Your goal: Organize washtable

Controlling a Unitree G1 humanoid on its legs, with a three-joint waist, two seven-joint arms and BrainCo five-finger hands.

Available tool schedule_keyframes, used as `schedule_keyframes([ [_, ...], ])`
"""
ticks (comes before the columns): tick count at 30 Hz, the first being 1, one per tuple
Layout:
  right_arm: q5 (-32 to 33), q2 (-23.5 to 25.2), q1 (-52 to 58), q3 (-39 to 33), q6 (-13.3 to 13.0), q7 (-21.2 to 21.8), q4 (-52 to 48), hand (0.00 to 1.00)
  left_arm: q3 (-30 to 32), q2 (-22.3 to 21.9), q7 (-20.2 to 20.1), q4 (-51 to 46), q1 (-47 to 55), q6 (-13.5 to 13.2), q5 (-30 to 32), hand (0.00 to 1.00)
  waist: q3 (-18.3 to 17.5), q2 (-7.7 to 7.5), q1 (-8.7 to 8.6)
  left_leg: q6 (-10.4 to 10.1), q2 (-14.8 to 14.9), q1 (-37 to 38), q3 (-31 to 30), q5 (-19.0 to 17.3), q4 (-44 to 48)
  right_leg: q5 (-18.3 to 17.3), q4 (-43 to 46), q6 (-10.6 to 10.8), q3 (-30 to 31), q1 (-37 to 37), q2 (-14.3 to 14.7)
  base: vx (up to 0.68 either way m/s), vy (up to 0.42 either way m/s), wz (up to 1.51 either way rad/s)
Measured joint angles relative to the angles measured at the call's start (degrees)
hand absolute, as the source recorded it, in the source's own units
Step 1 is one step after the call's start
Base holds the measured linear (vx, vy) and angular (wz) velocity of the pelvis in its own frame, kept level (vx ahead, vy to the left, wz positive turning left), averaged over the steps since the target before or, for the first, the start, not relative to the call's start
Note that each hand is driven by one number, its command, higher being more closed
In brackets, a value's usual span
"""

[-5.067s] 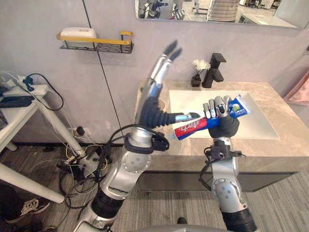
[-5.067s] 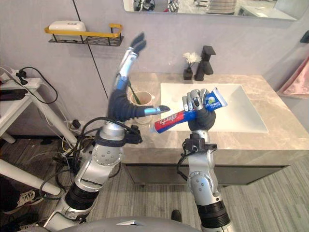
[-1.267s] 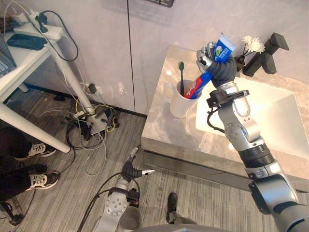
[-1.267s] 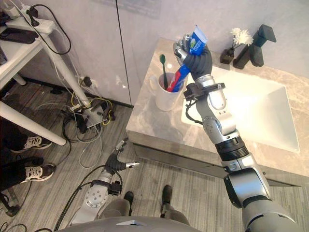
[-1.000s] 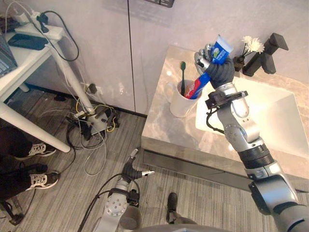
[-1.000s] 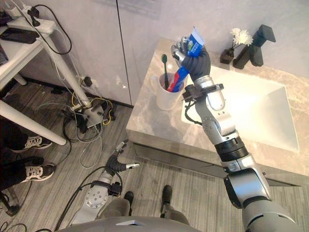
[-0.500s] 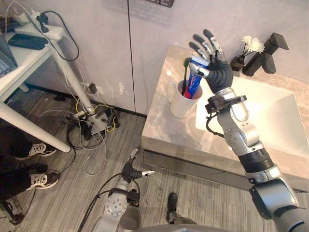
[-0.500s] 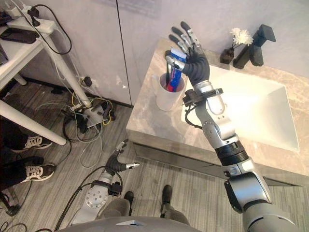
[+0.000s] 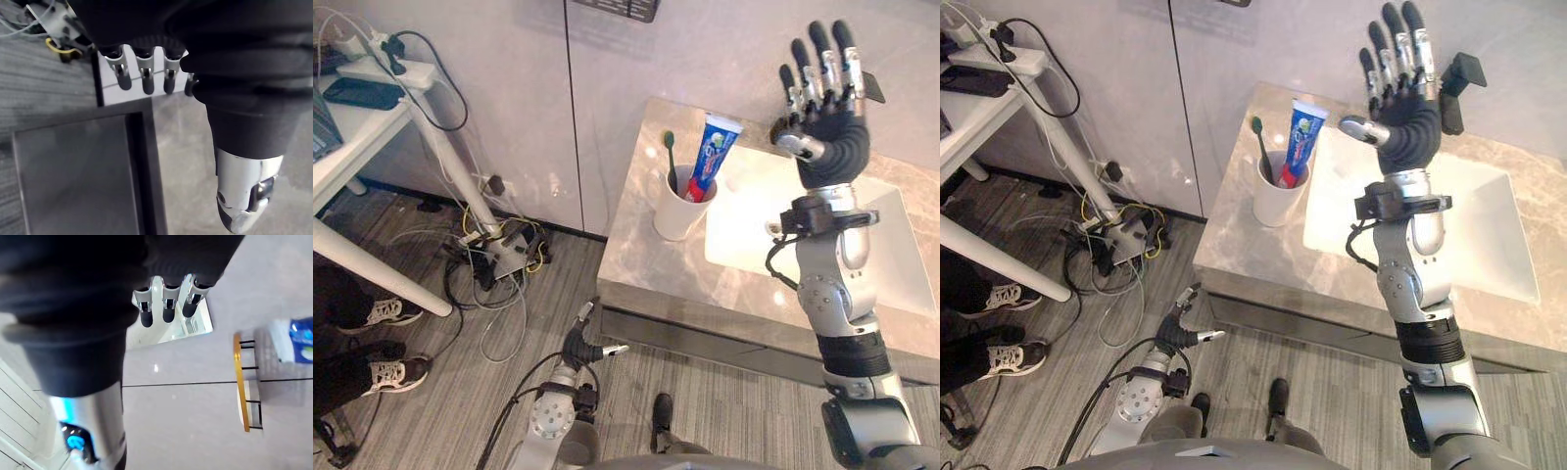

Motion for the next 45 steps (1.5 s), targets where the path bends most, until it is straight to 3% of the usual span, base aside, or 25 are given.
schedule_keyframes([
  [3, 0.0, 0.1, 2.6, -4.0, -0.5, -0.5, -4.1, 0.00, 0.0, 0.0, -0.1, 0.9, -0.2, -0.1, 0.1, 0.00, -0.2, 0.30, -0.11, 0.0, 0.0, 0.0, 0.0, 0.0, 0.5, 0.0, 0.0, 0.0, 0.0, 0.1, 0.0, 0.00, 0.000, 0.00],
  [9, 0.0, 1.0, 10.1, -16.7, -4.1, -2.2, -10.8, 0.00, 0.1, 0.0, -0.3, 4.0, -0.4, -0.1, 0.1, 0.00, -2.9, 1.90, -1.37, 0.0, -0.1, 0.7, 0.2, -0.1, 0.5, 0.0, 0.0, 0.0, 0.0, 0.5, 0.0, -0.01, -0.001, -0.01],
  [11, 0.0, 3.8, 14.2, -22.2, -5.9, -3.1, -13.9, 0.00, 1.1, 0.1, -0.2, 4.6, -0.2, -0.1, 0.1, 0.00, -3.6, 2.10, -2.67, 0.0, -0.1, 0.7, 0.6, -0.1, 0.6, -0.4, 0.0, 0.1, 0.1, 0.5, 0.0, -0.04, -0.013, -0.08],
  [13, 0.0, 6.4, 18.6, -25.7, -7.0, -4.0, -16.3, 0.00, 1.8, 0.1, -0.2, 5.7, -0.1, -0.1, 0.1, 0.00, -4.8, 2.49, -2.88, 0.0, 0.0, 0.7, 1.6, -0.3, 0.7, -0.8, 0.0, -0.1, 1.0, 0.1, 0.0, -0.02, -0.002, -0.20],
  [16, -0.5, 10.3, 24.8, -31.3, -7.7, -6.2, -18.5, 0.00, 2.0, 0.2, 0.0, 6.4, 0.4, 0.1, 0.1, 0.00, -5.5, 3.53, -4.11, 0.0, -0.1, 0.6, 2.2, -0.7, 1.3, -1.0, 0.0, -0.1, 1.4, 0.0, 0.0, -0.02, 0.009, -0.15],
  [19, -5.9, 15.2, 30.9, -37.8, -8.2, -10.7, -18.6, 0.00, 2.1, 0.3, 0.3, 7.5, 0.5, 0.1, 0.2, 0.00, -6.0, 4.16, -4.47, 0.1, 0.0, 0.5, 3.2, -1.0, 1.7, -1.0, 0.0, -0.1, 2.5, -0.5, 0.0, -0.02, 0.012, -0.18],
  [21, -12.2, 20.4, 35.5, -40.3, -8.2, -15.1, -16.3, 0.00, 2.6, 0.3, 1.1, 8.3, 1.0, -0.2, 0.2, 0.00, -6.3, 4.38, -5.69, 0.3, -0.1, 0.5, 4.0, -1.3, 2.0, -0.9, 0.0, 0.0, 3.1, -0.8, 0.0, -0.02, 0.019, -0.15],
  [23, -15.3, 24.3, 38.8, -40.1, -7.7, -18.1, -13.2, 0.00, 3.2, 0.4, 1.3, 8.4, 1.6, -0.3, 0.3, 0.00, -6.5, 4.46, -5.90, 0.3, 0.0, 0.4, 5.1, -1.6, 2.4, -0.9, 0.0, 0.0, 3.8, -1.1, 0.0, -0.01, 0.023, -0.27],
  [25, -19.7, 27.6, 42.2, -37.9, -5.5, -20.8, -11.3, 0.00, 3.7, 0.1, 1.5, 8.5, 2.5, -0.4, 0.8, 0.00, -6.8, 4.93, -6.14, 0.6, 0.0, 0.5, 6.6, -2.3, 3.1, -0.6, 0.0, 0.3, 5.2, -1.4, 0.1, 0.00, 0.045, -0.43],
  [26, -23.5, 27.6, 44.9, -34.7, -3.3, -21.7, -10.0, 0.00, 3.8, 0.1, 1.8, 8.5, 3.1, -0.3, 1.2, 0.00, -7.0, 5.43, -6.28, 0.9, 0.0, 0.6, 8.0, -2.9, 3.7, -0.4, 0.3, 0.5, 6.4, -1.6, 0.3, -0.01, 0.058, -0.50],
  [30, -33.0, 28.7, 51.5, -23.5, 0.7, -21.8, -9.4, 0.00, 3.8, 0.0, 2.9, 8.6, 4.6, -0.3, 1.3, 0.00, -6.9, 6.07, -6.24, 1.7, 0.1, 1.8, 11.4, -4.4, 4.4, -1.1, 2.3, 1.1, 9.2, -2.3, 0.6, -0.03, 0.081, -0.50],
  [32, -36.5, 29.3, 54.2, -17.3, 2.1, -21.6, -4.5, 0.00, 3.8, -0.1, 3.7, 8.6, 5.2, -0.3, 1.6, 0.00, -6.9, 6.34, -6.10, 2.2, 0.5, 2.3, 12.8, -4.9, 4.1, -3.7, 3.0, 1.7, 8.9, -2.3, 0.7, -0.05, 0.066, -0.41],
  [33, -39.4, 29.1, 55.3, -14.2, 3.3, -20.7, 1.6, 0.00, 3.7, -0.1, 4.2, 8.6, 5.3, -0.3, 2.0, 0.00, -6.9, 6.68, -5.62, 2.9, 1.0, 2.3, 13.7, -5.0, 3.4, -3.8, 4.6, 1.4, 8.7, -3.2, 0.9, -0.02, 0.035, -0.32],
  [37, -43.0, 29.1, 55.9, -10.8, 6.3, -16.3, 20.2, 0.00, 3.6, 0.3, 5.1, 11.2, 4.5, -0.8, 2.4, 0.00, -7.2, 6.89, -5.72, 2.2, 0.9, 2.7, 13.4, -4.6, 2.6, -2.8, 4.4, 1.4, 6.7, -1.8, 0.8, 0.07, 0.010, -0.01],
  [40, -44.8, 28.2, 53.9, -12.9, 8.2, -14.0, 37.5, 0.00, 3.5, 0.6, 5.1, 13.8, 3.3, -1.1, 3.0, 0.00, -7.5, 7.67, -5.77, 1.5, 0.7, 3.8, 12.1, -3.8, 0.5, -1.6, 1.5, 1.5, 5.8, 0.0, 0.8, 0.11, -0.036, 0.14],
  [45, -38.7, 25.0, 46.2, -26.3, 8.2, -12.7, 62.8, 0.00, 4.1, 0.6, 4.2, 16.6, 0.6, -1.0, 2.3, 0.00, -7.1, 9.04, -6.15, 0.8, 0.7, 6.6, 8.4, -2.5, -2.4, -1.6, 0.1, 1.2, 2.2, 2.8, 0.9, 0.09, -0.040, 0.30],
])
